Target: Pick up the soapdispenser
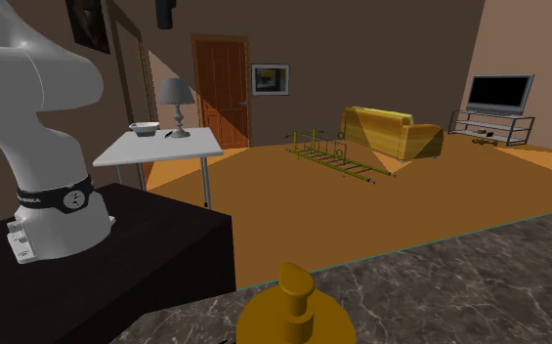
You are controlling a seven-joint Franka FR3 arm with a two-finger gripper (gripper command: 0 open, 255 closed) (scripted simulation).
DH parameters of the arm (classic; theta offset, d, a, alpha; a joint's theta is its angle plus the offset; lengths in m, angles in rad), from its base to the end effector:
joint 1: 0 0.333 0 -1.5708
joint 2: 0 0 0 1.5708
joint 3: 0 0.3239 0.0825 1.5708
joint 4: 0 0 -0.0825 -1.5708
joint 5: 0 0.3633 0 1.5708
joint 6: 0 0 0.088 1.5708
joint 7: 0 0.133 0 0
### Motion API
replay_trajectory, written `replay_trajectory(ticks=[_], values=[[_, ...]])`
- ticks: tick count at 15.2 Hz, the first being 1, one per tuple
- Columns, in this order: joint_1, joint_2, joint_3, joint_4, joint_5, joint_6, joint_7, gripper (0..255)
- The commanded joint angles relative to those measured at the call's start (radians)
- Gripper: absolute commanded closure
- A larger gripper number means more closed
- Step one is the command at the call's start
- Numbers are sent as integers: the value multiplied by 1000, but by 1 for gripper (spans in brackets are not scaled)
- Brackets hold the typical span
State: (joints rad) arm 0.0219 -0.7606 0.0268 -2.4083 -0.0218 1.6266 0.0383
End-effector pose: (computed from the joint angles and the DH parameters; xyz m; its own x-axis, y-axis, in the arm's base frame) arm 0.2900 0.0131 0.5440 0.9998 0.0039 -0.0198 0.0047 -0.9991 0.0410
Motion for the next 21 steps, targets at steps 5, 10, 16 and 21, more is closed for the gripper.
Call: replay_trajectory(ticks=[5,10,16,21], values=[[-7,112,-14,-24,-7,138,-12,0],[-14,275,-31,-20,-11,302,-27,0],[-21,496,-49,33,-10,474,-47,0],[-25,689,-60,115,1,588,-67,0]])
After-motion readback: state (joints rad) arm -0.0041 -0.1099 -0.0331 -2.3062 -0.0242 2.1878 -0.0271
